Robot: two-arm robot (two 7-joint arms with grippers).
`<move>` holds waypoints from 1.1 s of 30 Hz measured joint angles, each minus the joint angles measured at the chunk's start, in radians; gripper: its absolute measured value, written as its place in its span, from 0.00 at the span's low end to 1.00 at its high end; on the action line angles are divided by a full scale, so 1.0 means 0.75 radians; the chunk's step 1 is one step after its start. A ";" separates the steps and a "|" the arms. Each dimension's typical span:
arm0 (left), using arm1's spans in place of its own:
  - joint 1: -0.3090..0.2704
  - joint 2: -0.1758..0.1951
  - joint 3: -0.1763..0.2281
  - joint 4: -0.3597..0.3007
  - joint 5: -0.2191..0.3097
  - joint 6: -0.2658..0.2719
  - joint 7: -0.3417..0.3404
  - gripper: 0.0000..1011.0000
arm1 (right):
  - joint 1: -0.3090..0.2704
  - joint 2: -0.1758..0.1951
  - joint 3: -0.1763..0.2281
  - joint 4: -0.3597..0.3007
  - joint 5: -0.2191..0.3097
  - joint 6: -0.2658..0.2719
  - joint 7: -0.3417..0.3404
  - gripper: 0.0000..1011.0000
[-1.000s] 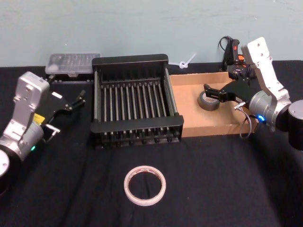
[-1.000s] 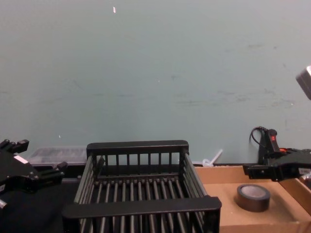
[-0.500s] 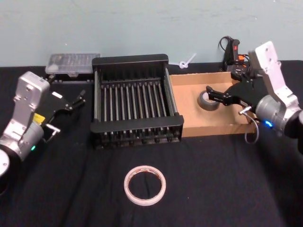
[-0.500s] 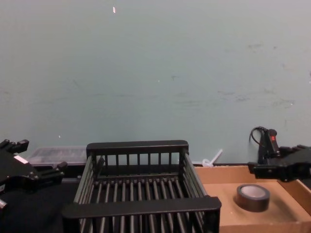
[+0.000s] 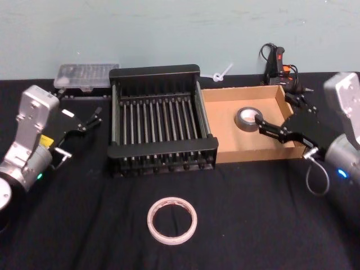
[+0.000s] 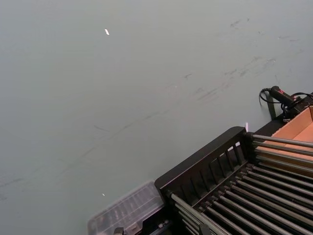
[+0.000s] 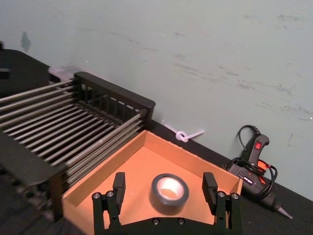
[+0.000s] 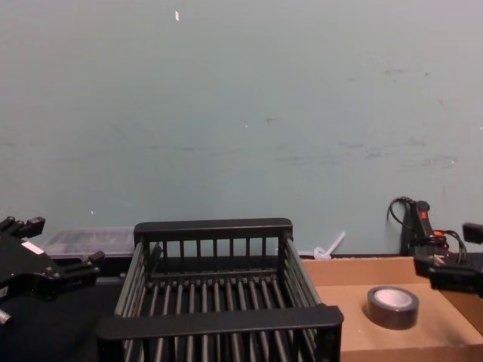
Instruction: Pick up the white tape and place it into the black box , Pick up the silver tape and place it into the brown box.
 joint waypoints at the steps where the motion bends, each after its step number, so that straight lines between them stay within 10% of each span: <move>1: 0.000 0.000 0.000 0.000 0.000 0.000 0.000 0.99 | -0.015 0.006 0.004 -0.010 0.005 -0.012 0.002 0.99; 16: 0.000 0.000 0.000 0.000 0.000 0.000 0.000 0.99 | -0.235 0.098 0.032 -0.137 0.081 -0.074 0.067 0.99; 33: 0.000 0.000 0.000 0.000 0.000 0.000 0.000 0.99 | -0.192 0.161 -0.157 -0.134 0.130 -0.058 0.269 0.99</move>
